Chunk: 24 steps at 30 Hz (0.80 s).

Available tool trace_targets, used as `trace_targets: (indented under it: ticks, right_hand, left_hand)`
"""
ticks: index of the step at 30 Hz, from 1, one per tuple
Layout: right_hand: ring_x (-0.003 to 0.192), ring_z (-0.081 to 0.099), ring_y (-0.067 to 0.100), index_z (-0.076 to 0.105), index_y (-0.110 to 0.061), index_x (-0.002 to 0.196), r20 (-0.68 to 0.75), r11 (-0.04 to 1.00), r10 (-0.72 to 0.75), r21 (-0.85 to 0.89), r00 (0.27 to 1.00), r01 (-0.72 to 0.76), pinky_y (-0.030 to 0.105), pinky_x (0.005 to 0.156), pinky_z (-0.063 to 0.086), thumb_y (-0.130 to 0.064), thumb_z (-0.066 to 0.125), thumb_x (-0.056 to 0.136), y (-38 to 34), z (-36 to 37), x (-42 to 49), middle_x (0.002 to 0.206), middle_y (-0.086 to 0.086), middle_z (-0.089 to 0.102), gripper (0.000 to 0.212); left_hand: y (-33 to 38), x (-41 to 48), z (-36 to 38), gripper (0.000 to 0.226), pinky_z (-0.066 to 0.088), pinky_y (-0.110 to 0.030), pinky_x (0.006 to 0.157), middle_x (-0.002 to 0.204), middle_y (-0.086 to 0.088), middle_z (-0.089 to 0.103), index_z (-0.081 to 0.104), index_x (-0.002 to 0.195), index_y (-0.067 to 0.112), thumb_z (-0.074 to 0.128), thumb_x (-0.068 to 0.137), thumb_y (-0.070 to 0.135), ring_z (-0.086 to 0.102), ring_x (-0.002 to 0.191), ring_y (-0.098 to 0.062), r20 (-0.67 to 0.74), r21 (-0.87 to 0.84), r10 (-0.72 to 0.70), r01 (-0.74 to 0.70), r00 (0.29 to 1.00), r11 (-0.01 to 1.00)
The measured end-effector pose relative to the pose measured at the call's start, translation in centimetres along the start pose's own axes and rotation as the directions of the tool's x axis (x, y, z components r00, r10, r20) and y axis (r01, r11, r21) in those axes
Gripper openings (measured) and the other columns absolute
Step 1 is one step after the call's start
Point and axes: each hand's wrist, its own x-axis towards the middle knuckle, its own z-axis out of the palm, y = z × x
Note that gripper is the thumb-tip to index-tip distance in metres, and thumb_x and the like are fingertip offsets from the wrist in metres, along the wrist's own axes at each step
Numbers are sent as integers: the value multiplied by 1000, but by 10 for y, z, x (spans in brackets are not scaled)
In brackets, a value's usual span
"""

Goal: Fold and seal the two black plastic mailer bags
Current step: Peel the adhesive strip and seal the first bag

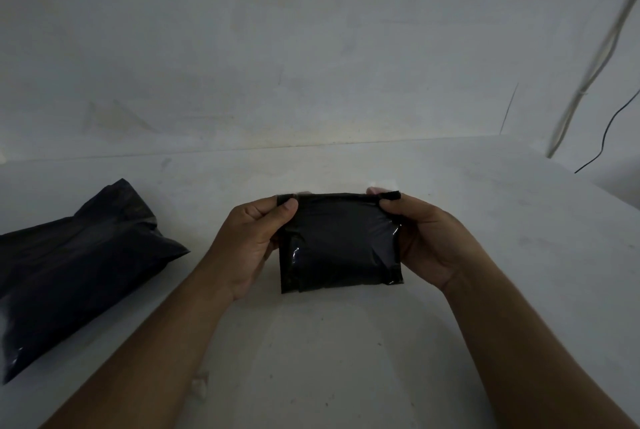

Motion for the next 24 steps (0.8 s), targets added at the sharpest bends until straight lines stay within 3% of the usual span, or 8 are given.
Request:
trace_targets:
  ticks: [8, 11, 14, 19, 24]
  right_hand:
    - [94, 70, 23, 74, -6, 102, 25, 999, -31, -16, 999, 31, 33, 74, 60, 0, 54, 89, -3, 0, -5, 104, 10, 73, 24]
    - [105, 67, 27, 73, -7, 102, 61, 999, -44, -18, 997, 45, 36, 85, 57, 0, 54, 88, -2, 0, -6, 111, 12, 71, 25]
    - [105, 66, 24, 75, -10, 87, 80, 998, -68, -13, 994, 69, 37, 93, 53, 3, 52, 87, -3, 2, -8, 102, 6, 71, 26]
    - [98, 66, 20, 73, -8, 88, 39, 995, -91, -36, 995, 93, 29, 81, 59, 4, 53, 86, 0, 8, -13, 98, 5, 70, 24]
    - [98, 64, 23, 75, -10, 88, 7, 999, -35, -18, 999, 35, 36, 84, 55, 0, 55, 84, 2, 9, -12, 99, 6, 67, 23]
  left_hand:
    - [6, -6, 2, 21, 58, -25, 73, 104, -10, 76, 80, 100, 17, 61, 92, 11, 72, 95, -19, -21, 31, 64, -63, 998, 998]
    - [9, -8, 3, 22, 56, -23, 69, 97, -9, 76, 80, 97, 18, 61, 93, 7, 71, 88, -16, -30, 48, 100, -98, 995, 994]
    - [11, -8, 4, 25, 55, -21, 65, 90, -10, 75, 81, 93, 17, 61, 92, 3, 70, 80, -15, -51, 54, 131, -129, 990, 990]
    - [13, -7, 2, 26, 54, -22, 60, 81, -12, 74, 81, 86, 15, 62, 90, -3, 68, 70, -16, -101, 63, 153, -147, 983, 987]
    - [13, -8, -2, 29, 55, -20, 63, 78, -8, 73, 81, 93, 15, 60, 90, -4, 66, 68, -13, -56, 20, 112, -111, 992, 994]
